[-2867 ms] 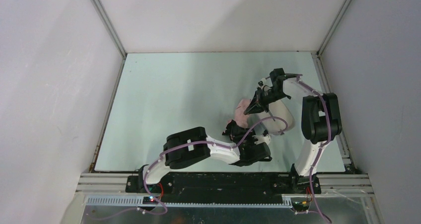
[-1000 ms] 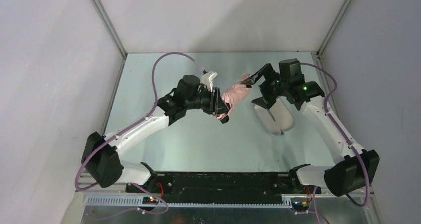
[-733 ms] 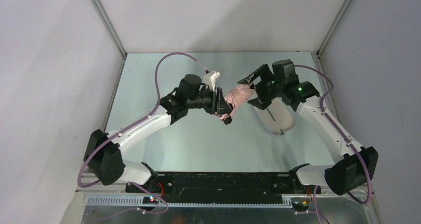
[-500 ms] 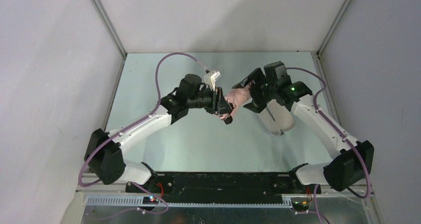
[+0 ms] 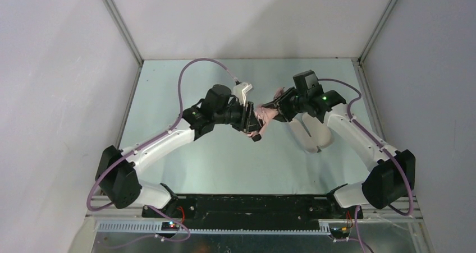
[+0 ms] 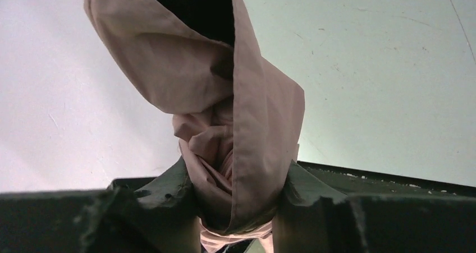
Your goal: Put away the umbrella
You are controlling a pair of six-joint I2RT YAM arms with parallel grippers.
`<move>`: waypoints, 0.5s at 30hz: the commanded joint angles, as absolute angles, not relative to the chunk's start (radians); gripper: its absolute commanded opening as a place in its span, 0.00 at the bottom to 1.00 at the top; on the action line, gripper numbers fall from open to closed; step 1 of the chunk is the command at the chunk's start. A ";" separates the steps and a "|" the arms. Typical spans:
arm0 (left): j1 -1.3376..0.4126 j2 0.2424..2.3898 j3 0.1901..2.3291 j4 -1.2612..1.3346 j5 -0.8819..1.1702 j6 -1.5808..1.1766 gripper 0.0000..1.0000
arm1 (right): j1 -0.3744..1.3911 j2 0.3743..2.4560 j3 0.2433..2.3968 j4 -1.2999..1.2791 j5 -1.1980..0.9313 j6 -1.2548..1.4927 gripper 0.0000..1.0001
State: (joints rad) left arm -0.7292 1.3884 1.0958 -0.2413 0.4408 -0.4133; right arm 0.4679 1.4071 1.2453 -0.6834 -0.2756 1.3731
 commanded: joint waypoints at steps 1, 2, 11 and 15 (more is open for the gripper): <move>-0.746 1.329 1.146 -0.222 0.376 -0.352 0.51 | 0.402 1.355 1.258 -0.669 -0.280 1.274 0.14; -0.746 1.315 1.139 -0.216 0.362 -0.358 0.63 | 0.381 1.337 1.258 -0.668 -0.284 1.206 0.10; -0.684 1.165 0.935 0.068 0.210 -0.642 1.00 | 0.069 1.166 1.258 -0.824 -0.127 0.647 0.15; -0.634 1.295 0.885 0.255 0.273 -0.925 1.00 | 0.055 1.140 1.260 -0.895 0.068 0.298 0.17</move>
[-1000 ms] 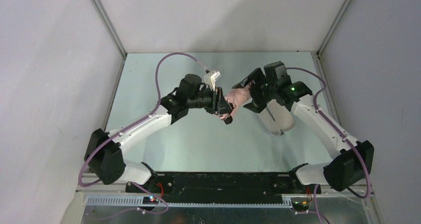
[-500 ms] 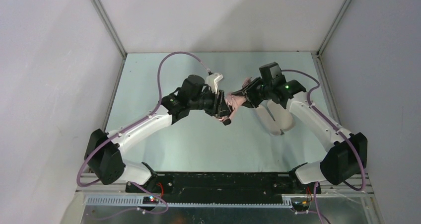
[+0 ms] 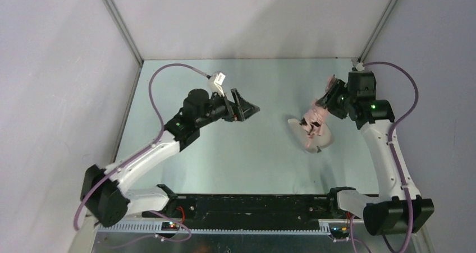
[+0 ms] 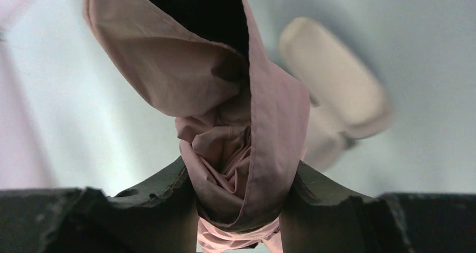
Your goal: Put away the umbrella
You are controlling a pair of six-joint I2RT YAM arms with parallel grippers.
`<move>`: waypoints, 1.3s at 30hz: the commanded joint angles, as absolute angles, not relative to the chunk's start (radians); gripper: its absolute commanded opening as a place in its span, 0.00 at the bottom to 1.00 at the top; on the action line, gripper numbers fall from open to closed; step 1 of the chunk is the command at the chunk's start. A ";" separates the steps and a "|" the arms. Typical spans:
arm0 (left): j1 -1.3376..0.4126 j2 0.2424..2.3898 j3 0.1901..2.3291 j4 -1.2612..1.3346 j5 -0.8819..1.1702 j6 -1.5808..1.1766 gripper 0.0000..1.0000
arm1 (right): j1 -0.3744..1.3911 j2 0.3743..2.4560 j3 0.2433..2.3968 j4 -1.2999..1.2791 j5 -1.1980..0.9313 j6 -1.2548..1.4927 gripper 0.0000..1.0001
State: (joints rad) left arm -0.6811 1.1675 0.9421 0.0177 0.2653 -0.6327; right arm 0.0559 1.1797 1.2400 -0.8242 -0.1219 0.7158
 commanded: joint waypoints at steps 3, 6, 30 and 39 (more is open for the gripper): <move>-0.655 1.507 0.991 0.238 0.416 -0.952 1.00 | 0.045 1.187 1.286 -0.966 0.151 0.178 0.14; -0.687 1.647 1.126 0.183 0.444 -1.006 0.95 | 0.036 1.251 1.300 -1.000 0.188 0.098 0.01; -0.806 2.325 1.598 -0.052 0.426 -1.119 0.43 | -0.008 1.272 1.245 -0.998 -0.176 0.020 0.02; -0.693 2.299 1.628 -0.264 0.582 -0.738 0.00 | 0.141 1.350 1.198 -0.994 -0.290 0.037 0.00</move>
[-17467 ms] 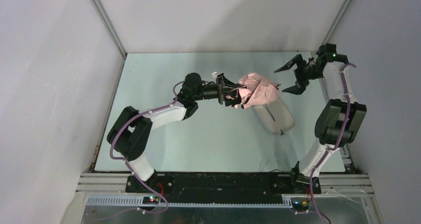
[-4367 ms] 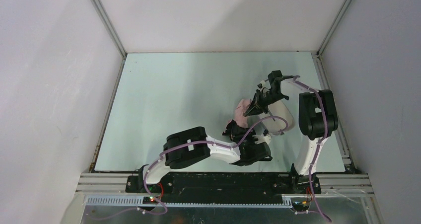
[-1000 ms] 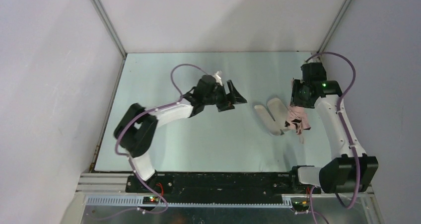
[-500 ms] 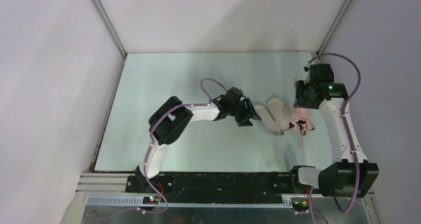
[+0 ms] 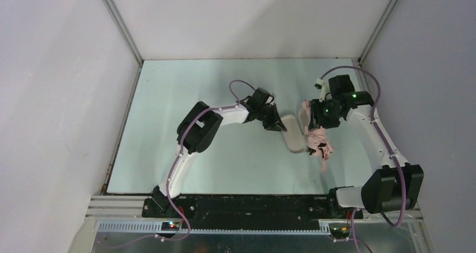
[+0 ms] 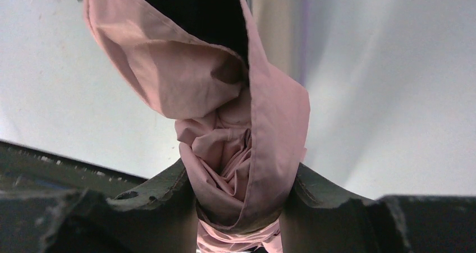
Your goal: Put away the umbrella
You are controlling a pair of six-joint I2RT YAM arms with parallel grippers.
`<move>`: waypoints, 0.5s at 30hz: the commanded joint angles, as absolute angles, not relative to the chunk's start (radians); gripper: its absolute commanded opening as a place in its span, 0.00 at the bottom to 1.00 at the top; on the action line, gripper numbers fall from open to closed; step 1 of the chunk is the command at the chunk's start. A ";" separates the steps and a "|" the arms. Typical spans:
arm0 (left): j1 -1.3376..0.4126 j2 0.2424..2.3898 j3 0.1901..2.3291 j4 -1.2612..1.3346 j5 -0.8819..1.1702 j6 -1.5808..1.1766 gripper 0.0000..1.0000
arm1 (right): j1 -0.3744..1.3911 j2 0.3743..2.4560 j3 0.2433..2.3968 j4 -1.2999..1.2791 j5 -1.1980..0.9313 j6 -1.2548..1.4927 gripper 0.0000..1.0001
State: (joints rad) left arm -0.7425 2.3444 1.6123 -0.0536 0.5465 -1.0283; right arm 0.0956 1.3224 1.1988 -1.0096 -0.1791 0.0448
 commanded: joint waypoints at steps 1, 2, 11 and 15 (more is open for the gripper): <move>-0.683 2.287 1.620 -0.306 0.581 -0.693 0.00 | 0.161 1.377 1.198 -1.003 -0.350 0.034 0.00; -0.676 2.260 1.617 -0.386 0.574 -0.603 0.00 | 0.170 1.391 1.198 -1.006 -0.377 0.035 0.00; -0.672 2.130 1.448 -0.464 0.521 -0.507 0.05 | 0.336 1.578 1.198 -0.895 -0.624 0.243 0.00; -0.671 2.096 1.383 -0.377 0.528 -0.556 0.05 | 0.376 1.671 1.210 -0.784 -0.662 0.352 0.00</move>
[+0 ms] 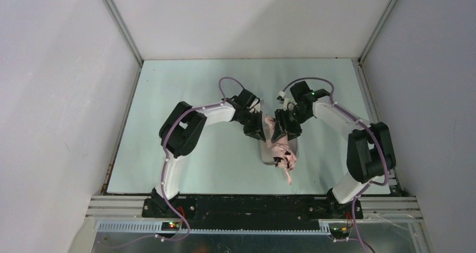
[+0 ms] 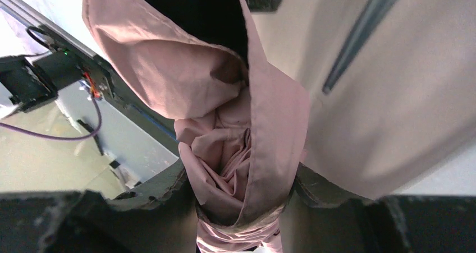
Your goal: Put away the umbrella
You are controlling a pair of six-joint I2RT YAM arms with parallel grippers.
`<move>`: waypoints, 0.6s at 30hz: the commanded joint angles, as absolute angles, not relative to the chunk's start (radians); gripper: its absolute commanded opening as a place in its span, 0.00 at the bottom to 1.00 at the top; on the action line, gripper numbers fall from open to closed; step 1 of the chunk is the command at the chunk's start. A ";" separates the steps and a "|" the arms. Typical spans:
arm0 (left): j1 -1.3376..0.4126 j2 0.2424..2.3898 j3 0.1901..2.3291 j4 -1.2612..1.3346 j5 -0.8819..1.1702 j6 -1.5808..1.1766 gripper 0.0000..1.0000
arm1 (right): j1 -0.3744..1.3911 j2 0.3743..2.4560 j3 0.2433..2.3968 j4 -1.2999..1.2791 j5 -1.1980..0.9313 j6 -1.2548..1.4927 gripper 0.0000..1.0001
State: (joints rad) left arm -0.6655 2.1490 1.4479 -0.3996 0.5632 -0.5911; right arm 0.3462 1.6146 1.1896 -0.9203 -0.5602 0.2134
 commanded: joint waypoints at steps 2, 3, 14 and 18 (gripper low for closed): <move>-0.671 2.084 1.361 -0.331 0.534 -0.572 0.08 | 0.396 1.720 1.223 -0.776 -0.626 0.394 0.00; -0.671 2.080 1.353 -0.322 0.543 -0.577 0.08 | 0.403 1.752 1.227 -0.788 -0.610 0.416 0.00; -0.669 2.069 1.366 -0.296 0.578 -0.594 0.12 | 0.467 1.861 1.261 -0.794 -0.532 0.515 0.11; -0.662 2.057 1.370 -0.321 0.587 -0.577 0.23 | 0.441 1.876 1.326 -0.917 -0.524 0.505 0.97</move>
